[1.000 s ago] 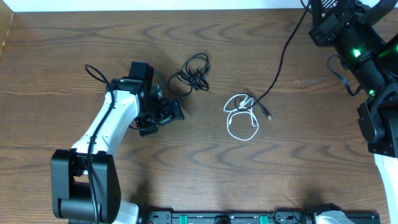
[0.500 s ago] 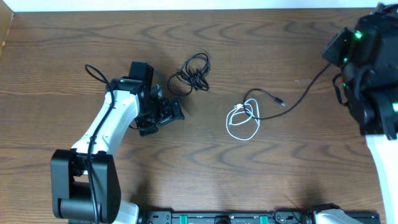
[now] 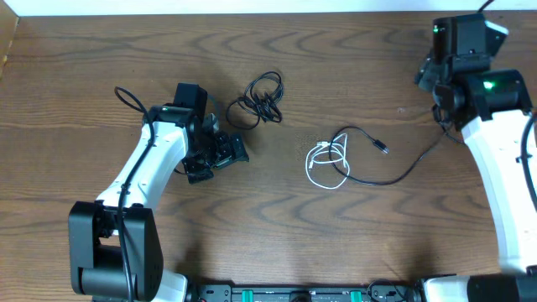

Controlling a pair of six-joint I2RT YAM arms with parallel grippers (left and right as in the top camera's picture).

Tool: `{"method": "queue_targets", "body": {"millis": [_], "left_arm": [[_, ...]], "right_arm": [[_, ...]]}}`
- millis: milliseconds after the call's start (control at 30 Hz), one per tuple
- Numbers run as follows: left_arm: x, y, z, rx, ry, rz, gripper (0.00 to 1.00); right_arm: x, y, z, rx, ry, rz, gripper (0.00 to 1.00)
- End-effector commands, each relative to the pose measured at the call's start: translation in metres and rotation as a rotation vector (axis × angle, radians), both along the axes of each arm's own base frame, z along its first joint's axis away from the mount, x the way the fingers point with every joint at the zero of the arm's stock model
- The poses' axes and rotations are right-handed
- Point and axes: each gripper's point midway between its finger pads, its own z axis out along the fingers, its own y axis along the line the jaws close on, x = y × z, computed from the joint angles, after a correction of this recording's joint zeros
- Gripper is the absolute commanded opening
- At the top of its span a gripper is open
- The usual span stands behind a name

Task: Untangle cables

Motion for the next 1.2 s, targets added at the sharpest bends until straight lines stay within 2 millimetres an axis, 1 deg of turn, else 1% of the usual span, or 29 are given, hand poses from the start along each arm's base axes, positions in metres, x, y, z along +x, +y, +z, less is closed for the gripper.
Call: {"method": "queue_targets", "body": {"millis": [0, 100, 133, 200, 267, 333, 367, 467, 533, 567, 633, 700, 767, 933, 1033, 1167], "left_arm": [[-0.001, 0.002, -0.002, 0.011, 0.006, 0.004, 0.98], [-0.001, 0.002, -0.002, 0.011, 0.006, 0.004, 0.98], [-0.001, 0.002, -0.002, 0.011, 0.006, 0.004, 0.98], [-0.001, 0.002, -0.002, 0.011, 0.006, 0.004, 0.98], [-0.001, 0.002, -0.002, 0.011, 0.006, 0.004, 0.98], [-0.001, 0.002, -0.002, 0.011, 0.006, 0.004, 0.98], [-0.001, 0.002, -0.002, 0.011, 0.006, 0.004, 0.98], [-0.001, 0.002, -0.002, 0.011, 0.006, 0.004, 0.98], [-0.001, 0.002, -0.002, 0.011, 0.006, 0.004, 0.98], [-0.001, 0.002, -0.002, 0.011, 0.006, 0.004, 0.98], [-0.001, 0.002, -0.002, 0.011, 0.006, 0.004, 0.98], [-0.001, 0.002, -0.002, 0.011, 0.006, 0.004, 0.98], [-0.001, 0.002, -0.002, 0.011, 0.006, 0.004, 0.98], [-0.001, 0.002, -0.002, 0.011, 0.006, 0.004, 0.98], [-0.001, 0.002, -0.002, 0.011, 0.006, 0.004, 0.98], [-0.001, 0.002, -0.002, 0.011, 0.006, 0.004, 0.98]], "right_arm": [[0.0, 0.021, -0.016, 0.106, 0.058, 0.076, 0.92], [-0.009, 0.058, -0.033, 0.245, 0.157, 0.264, 0.96], [-0.015, 0.073, -0.037, 0.297, 0.194, 0.345, 0.99], [-0.028, 0.095, -0.042, 0.372, 0.256, 0.472, 0.99], [-0.04, 0.111, -0.047, 0.415, 0.306, 0.562, 0.99], [-0.053, 0.118, -0.054, 0.439, 0.357, 0.582, 0.99], [-0.057, 0.119, -0.058, 0.439, 0.379, 0.583, 0.97], [-0.071, 0.115, -0.076, 0.424, 0.451, 0.546, 0.96], [-0.078, 0.107, -0.091, 0.437, 0.485, 0.431, 0.98], [-0.081, 0.103, -0.101, 0.459, 0.494, 0.34, 0.98], [-0.085, 0.102, -0.12, 0.504, 0.503, 0.222, 0.98], [-0.094, 0.103, -0.14, 0.538, 0.527, 0.152, 0.97], [-0.103, 0.105, -0.158, 0.559, 0.555, 0.125, 0.96], [-0.126, 0.105, -0.197, 0.594, 0.596, -0.014, 0.86], [-0.133, 0.101, -0.212, 0.601, 0.589, -0.105, 0.84], [-0.14, 0.086, -0.227, 0.565, 0.558, -0.254, 0.84]]}}
